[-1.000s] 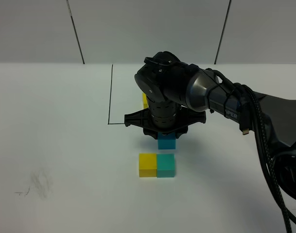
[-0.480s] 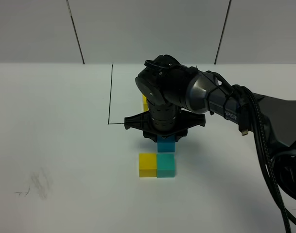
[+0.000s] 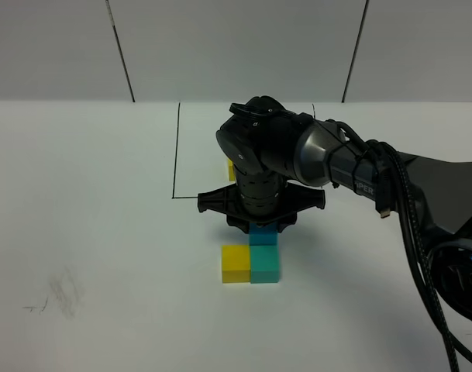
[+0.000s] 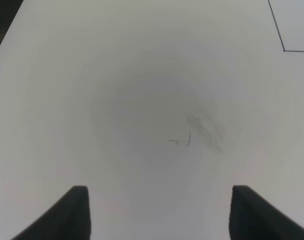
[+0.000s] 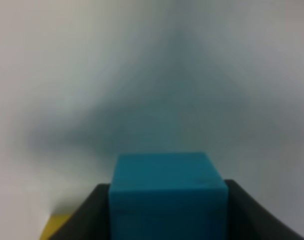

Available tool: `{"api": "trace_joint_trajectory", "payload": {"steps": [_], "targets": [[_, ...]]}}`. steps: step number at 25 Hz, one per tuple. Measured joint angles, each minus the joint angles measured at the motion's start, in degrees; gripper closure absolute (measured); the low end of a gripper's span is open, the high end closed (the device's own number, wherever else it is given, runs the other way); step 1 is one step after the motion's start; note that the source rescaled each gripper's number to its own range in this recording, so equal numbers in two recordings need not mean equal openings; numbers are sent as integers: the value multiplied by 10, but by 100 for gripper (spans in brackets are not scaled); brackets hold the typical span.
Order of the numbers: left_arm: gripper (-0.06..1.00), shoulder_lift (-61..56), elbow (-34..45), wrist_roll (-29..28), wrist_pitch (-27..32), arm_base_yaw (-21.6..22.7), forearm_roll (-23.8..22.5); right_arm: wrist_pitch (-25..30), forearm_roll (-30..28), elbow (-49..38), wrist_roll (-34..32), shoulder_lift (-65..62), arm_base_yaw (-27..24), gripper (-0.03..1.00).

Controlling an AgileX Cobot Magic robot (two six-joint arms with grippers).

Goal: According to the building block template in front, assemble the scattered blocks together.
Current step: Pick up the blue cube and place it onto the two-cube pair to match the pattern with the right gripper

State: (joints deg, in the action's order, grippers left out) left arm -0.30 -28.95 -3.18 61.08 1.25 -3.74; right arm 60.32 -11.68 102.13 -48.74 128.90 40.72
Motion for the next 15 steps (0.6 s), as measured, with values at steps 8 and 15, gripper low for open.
{"api": "trace_joint_trajectory", "payload": {"steps": [8, 15], "targets": [[58, 0, 0, 0, 0, 0, 0, -6, 2, 0, 0, 16, 0, 70], [58, 0, 0, 0, 0, 0, 0, -8, 3, 0, -1, 25, 0, 70]]}}
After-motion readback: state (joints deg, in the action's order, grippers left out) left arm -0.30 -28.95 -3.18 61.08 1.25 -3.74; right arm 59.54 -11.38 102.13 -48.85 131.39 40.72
